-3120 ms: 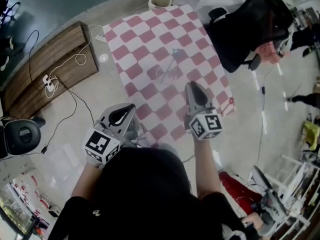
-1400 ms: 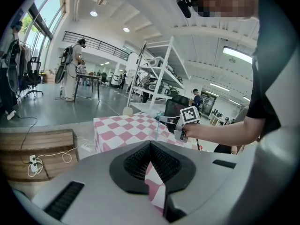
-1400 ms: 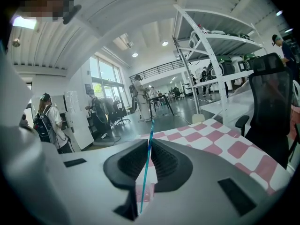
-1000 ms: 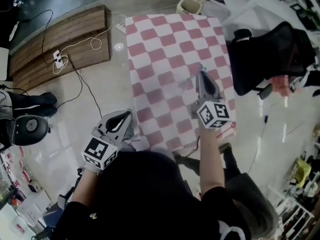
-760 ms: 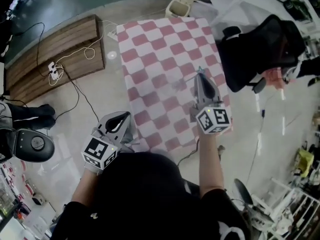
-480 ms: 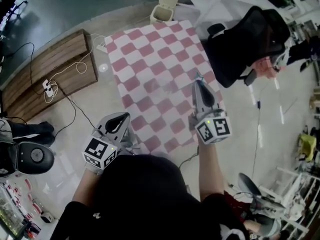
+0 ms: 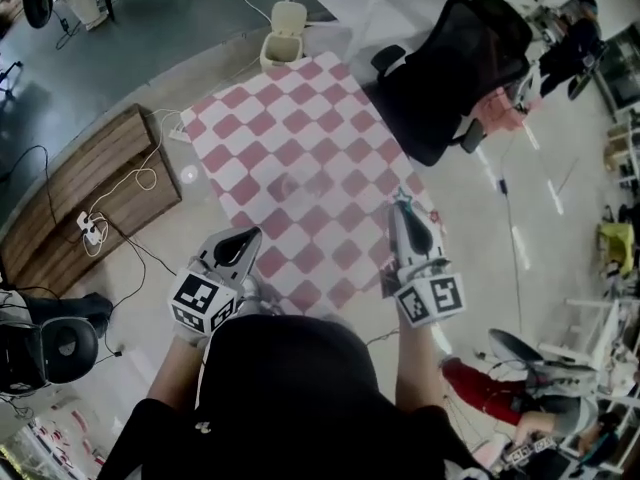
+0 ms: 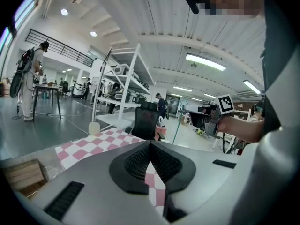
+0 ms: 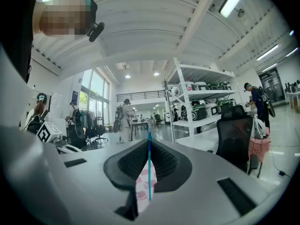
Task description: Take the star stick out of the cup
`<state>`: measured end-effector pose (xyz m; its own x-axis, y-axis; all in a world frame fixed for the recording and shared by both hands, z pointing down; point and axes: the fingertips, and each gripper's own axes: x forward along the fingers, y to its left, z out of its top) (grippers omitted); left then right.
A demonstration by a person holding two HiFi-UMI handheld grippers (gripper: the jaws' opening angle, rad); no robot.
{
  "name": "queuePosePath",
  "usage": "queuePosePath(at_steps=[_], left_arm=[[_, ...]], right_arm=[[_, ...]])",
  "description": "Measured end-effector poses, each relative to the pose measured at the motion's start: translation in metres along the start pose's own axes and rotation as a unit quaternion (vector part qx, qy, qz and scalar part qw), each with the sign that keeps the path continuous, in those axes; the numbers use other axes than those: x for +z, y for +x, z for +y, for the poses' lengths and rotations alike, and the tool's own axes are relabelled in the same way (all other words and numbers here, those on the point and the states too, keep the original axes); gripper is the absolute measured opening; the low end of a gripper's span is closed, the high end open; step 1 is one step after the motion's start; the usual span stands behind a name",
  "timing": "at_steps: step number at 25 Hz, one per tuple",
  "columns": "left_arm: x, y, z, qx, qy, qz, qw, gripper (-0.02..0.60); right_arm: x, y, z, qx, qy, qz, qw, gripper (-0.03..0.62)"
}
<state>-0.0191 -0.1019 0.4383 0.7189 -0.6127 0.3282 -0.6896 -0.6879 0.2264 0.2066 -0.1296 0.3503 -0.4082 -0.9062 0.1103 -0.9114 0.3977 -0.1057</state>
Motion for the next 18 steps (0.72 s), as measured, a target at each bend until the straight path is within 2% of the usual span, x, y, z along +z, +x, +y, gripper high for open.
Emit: queuePosePath(at_steps=[10, 18], left_arm=[[0.009, 0.012, -0.019, -0.054, 0.013, -0.005, 0.9985, 0.040], [0.010, 0.017, -0.030, -0.079, 0.020, -0.006, 0.9967, 0.040]], right_arm=[[-0.023, -0.062, -0.001, -0.066, 0.007, 0.004, 0.998, 0.029], [-0.035, -0.089, -0.003, -0.102, 0.022, 0.002, 0.994, 0.029]])
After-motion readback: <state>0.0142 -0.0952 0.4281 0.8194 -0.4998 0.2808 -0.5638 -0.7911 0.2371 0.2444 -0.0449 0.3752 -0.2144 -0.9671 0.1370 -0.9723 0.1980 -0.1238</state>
